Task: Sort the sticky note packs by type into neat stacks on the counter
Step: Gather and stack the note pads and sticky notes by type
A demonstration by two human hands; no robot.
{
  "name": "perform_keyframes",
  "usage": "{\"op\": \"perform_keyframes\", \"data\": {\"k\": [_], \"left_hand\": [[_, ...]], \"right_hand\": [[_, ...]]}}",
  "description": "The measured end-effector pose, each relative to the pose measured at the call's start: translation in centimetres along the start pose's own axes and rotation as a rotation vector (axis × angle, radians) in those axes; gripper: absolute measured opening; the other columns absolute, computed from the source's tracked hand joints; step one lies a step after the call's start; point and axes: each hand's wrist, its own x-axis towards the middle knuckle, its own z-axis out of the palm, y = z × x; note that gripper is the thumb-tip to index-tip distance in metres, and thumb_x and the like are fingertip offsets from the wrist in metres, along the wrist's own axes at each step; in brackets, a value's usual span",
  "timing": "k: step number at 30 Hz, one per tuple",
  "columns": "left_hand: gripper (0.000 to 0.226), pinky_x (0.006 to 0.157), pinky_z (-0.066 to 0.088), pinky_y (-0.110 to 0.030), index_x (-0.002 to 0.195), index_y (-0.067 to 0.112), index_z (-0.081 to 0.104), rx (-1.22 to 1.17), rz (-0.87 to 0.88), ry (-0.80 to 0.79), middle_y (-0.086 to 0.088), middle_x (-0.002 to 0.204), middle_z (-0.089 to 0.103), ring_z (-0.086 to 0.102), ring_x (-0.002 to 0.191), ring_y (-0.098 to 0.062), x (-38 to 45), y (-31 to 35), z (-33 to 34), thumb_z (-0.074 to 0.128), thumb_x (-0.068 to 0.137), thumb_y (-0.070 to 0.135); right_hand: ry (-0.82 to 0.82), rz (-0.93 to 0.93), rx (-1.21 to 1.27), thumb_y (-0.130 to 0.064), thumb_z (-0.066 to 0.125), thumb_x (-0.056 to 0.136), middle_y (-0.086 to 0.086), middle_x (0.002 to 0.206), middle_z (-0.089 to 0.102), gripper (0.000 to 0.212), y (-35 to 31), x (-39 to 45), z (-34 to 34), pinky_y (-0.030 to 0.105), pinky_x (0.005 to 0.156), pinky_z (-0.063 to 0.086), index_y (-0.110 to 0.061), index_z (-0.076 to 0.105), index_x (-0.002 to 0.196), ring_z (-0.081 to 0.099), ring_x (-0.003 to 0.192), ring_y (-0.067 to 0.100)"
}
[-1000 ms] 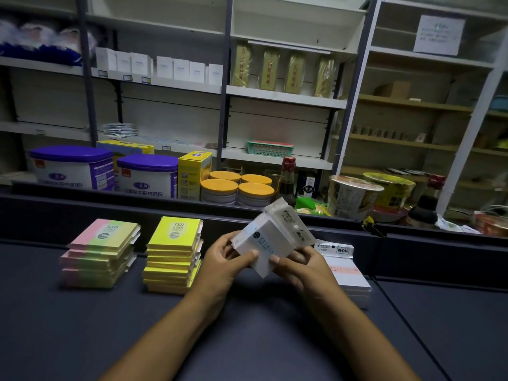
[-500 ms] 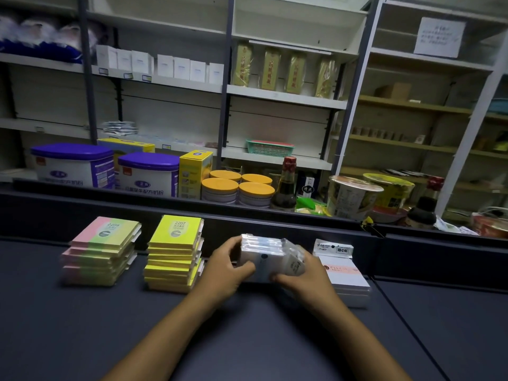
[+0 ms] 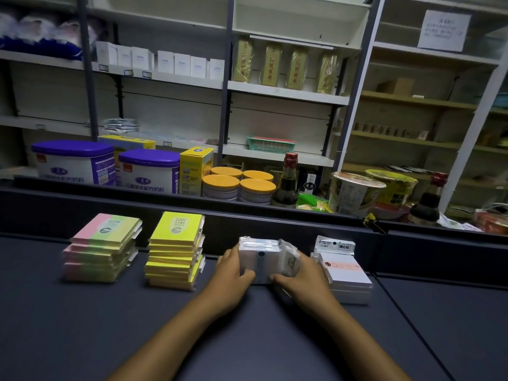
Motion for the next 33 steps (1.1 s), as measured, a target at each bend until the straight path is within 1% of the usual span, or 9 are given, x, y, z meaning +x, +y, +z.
{"op": "perform_keyframes", "data": {"k": [3, 6, 12, 15, 18, 23, 27, 30, 33], "left_hand": [[0.054, 0.113, 0.034, -0.039, 0.143, 0.018, 0.042, 0.004, -0.009, -0.004, -0.005, 0.135, 0.048, 0.042, 0.129, -0.019, -0.1, 0.0, -0.1, 0.052, 0.091, 0.01], [0.054, 0.111, 0.037, -0.04, 0.142, 0.018, 0.045, -0.08, 0.025, 0.043, -0.005, 0.131, 0.051, 0.046, 0.125, -0.019, 0.1, 0.4, -0.3, 0.051, 0.09, 0.005], [0.051, 0.112, 0.036, -0.041, 0.142, 0.017, 0.043, -0.006, -0.037, -0.045, -0.007, 0.13, 0.051, 0.046, 0.127, -0.021, -0.2, 0.0, -0.1, 0.051, 0.092, 0.009], [0.046, 0.103, 0.046, -0.033, 0.135, 0.018, 0.051, -0.092, -0.029, -0.037, -0.002, 0.124, 0.059, 0.056, 0.117, -0.015, -0.1, 0.1, -0.5, 0.056, 0.091, 0.006], [0.035, 0.08, 0.05, -0.01, 0.118, 0.018, 0.06, -0.212, -0.018, 0.046, 0.005, 0.108, 0.067, 0.063, 0.095, -0.004, 0.3, 0.5, -1.1, 0.065, 0.087, 0.002], [0.022, 0.089, 0.057, -0.031, 0.113, 0.007, 0.067, -0.62, -0.093, 0.095, -0.006, 0.104, 0.075, 0.071, 0.099, -0.019, 0.1, 1.5, -1.0, 0.062, 0.092, 0.004], [0.019, 0.093, 0.056, -0.036, 0.111, 0.005, 0.066, -0.837, -0.111, 0.092, -0.012, 0.105, 0.075, 0.071, 0.102, -0.024, -0.1, 1.8, -0.7, 0.06, 0.093, 0.003], [0.023, 0.09, 0.057, -0.032, 0.113, 0.007, 0.064, -0.824, -0.089, 0.014, -0.012, 0.105, 0.075, 0.071, 0.101, -0.022, 0.0, 1.7, -1.0, 0.062, 0.091, 0.001], [0.037, 0.083, 0.054, -0.027, 0.115, 0.013, 0.059, -0.574, -0.08, 0.032, -0.011, 0.108, 0.07, 0.067, 0.099, -0.018, 0.2, 0.9, -1.5, 0.068, 0.083, -0.003]], "right_hand": [[0.012, -0.011, 0.005, -0.004, 0.081, 0.071, -0.023, 0.099, 0.068, 0.065, -0.1, -0.1, 0.0, -0.002, 0.074, 0.041, -0.046, 0.055, 0.114, 0.057, 0.087, -0.024], [0.067, -0.003, 0.014, -0.009, 0.082, 0.069, -0.016, 0.087, 0.072, 0.052, -0.1, 0.2, -0.4, 0.014, 0.071, 0.051, -0.048, 0.06, 0.095, 0.067, 0.083, -0.005], [-0.004, 0.02, 0.03, -0.006, 0.079, 0.072, -0.025, 0.099, 0.067, 0.069, 0.0, -0.3, -0.1, -0.003, 0.072, 0.041, -0.03, 0.058, 0.134, 0.058, 0.089, -0.024], [0.007, 0.034, 0.034, -0.007, 0.082, 0.072, -0.011, 0.112, 0.071, 0.067, 0.0, 0.0, -0.3, 0.009, 0.086, 0.047, -0.027, 0.06, 0.132, 0.065, 0.1, -0.003], [0.022, 0.06, 0.142, -0.003, 0.084, 0.072, -0.003, 0.1, 0.075, 0.044, -0.3, 0.4, -1.1, 0.031, 0.086, 0.057, -0.024, 0.068, 0.108, 0.071, 0.096, 0.019], [0.106, 0.078, 0.5, -0.01, 0.086, 0.073, -0.001, 0.112, 0.069, 0.054, -1.1, 0.7, -1.5, 0.03, 0.08, 0.06, -0.021, 0.058, 0.118, 0.069, 0.102, 0.013], [-0.022, 0.186, 0.785, -0.015, 0.088, 0.063, 0.014, 0.113, 0.072, 0.067, -1.5, 0.4, 0.2, 0.041, 0.098, 0.055, -0.005, 0.057, 0.121, 0.071, 0.106, 0.025], [-0.035, 0.139, 0.7, 0.002, 0.079, 0.074, 0.011, 0.107, 0.076, 0.047, -1.2, 0.5, 0.2, 0.036, 0.093, 0.057, -0.003, 0.063, 0.118, 0.071, 0.106, 0.026], [-0.03, 0.067, 0.541, 0.008, 0.078, 0.075, 0.005, 0.103, 0.077, 0.044, -0.8, 0.7, -0.5, 0.028, 0.085, 0.058, -0.006, 0.066, 0.114, 0.072, 0.103, 0.022]]}}
